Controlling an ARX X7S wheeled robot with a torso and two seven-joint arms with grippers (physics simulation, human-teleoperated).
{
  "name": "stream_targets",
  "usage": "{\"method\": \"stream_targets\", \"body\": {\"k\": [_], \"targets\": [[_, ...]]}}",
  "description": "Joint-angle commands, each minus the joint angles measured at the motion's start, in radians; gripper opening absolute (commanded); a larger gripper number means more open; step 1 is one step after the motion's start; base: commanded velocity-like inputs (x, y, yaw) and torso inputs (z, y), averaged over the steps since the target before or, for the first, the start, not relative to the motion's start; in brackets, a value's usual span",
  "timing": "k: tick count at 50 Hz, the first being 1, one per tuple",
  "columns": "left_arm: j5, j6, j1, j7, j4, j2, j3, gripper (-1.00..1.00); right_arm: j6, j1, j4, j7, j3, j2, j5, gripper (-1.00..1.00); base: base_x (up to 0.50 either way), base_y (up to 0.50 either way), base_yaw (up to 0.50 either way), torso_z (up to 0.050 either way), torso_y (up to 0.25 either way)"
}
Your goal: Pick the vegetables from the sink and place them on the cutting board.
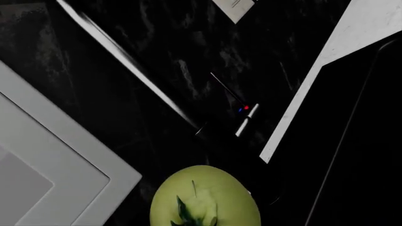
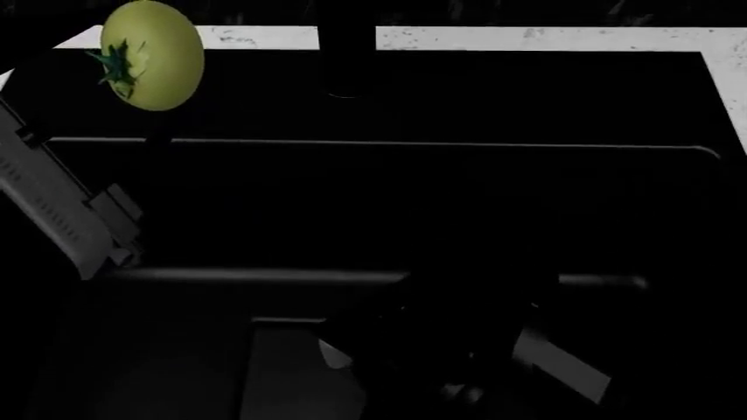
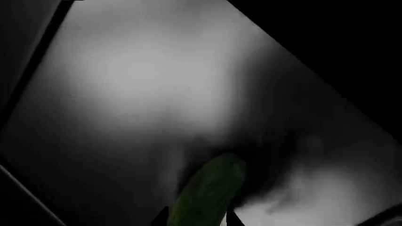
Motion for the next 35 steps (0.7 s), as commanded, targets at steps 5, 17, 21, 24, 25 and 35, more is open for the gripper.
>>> {"method": "stream_targets", "body": {"k": [5,17,21,24,25,35], "targets": [[-0.088,-0.047,0.298,0.005,-0.019,0.042,0.004,-1.00,-0.015,-0.037,0.016,-0.036,-0.031,-0.010,-0.030,-1.00,0.02,0.01,0.02,-0.020,-0.015],[-0.114,-0.046,0.295,0.009,-0.040,0.054,-0.007,-1.00,-0.015,0.073,-0.274,0.067,-0.020,0.123,-0.057,-1.00,0.02,0.01,0.02,-0.019,-0.014],[-0.140,-0.064,0.298,0.019,-0.027,0.051,-0.012,-1.00,-0.030,0.108,-0.369,0.109,-0.012,0.172,-0.078,-1.00,0.02,0.01,0.02,0.000,0.215],[-0.144,-0.067,0.300,0.017,-0.033,0.051,-0.014,-1.00,-0.076,0.131,-0.459,0.158,0.005,0.228,-0.117,-1.00,0.02,0.01,0.01,0.000,0.250],[-0.148,-0.069,0.301,0.015,-0.032,0.051,-0.017,-1.00,-0.086,0.133,-0.465,0.178,0.024,0.245,-0.099,-1.00,0.02,0.01,0.02,0.000,0.250],[-0.148,-0.075,0.304,0.012,-0.031,0.047,-0.016,-1.00,-0.093,0.188,-0.562,0.298,0.078,0.341,-0.055,-1.00,0.03,0.01,0.01,0.000,0.250]]}}
